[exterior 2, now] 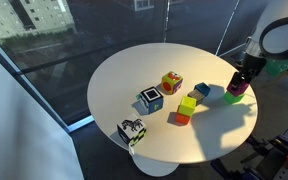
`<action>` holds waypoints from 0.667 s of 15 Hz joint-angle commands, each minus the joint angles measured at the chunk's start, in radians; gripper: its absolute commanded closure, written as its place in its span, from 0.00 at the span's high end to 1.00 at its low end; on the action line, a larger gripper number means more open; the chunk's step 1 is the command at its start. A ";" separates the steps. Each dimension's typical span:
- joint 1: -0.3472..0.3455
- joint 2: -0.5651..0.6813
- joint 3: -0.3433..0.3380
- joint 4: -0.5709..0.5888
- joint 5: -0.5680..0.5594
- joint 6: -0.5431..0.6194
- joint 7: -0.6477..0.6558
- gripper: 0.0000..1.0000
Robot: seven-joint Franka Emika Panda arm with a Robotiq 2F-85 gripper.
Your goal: Take the purple block off of the green block
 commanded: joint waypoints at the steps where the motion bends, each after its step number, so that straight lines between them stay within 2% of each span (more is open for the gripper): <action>1: 0.003 0.028 -0.001 0.036 -0.007 -0.001 0.032 0.49; 3: 0.004 0.020 0.000 0.044 -0.002 -0.010 0.028 0.32; 6: 0.005 0.001 0.000 0.055 -0.004 -0.020 0.031 0.27; 10: 0.006 0.009 0.001 0.087 -0.004 -0.013 0.038 0.27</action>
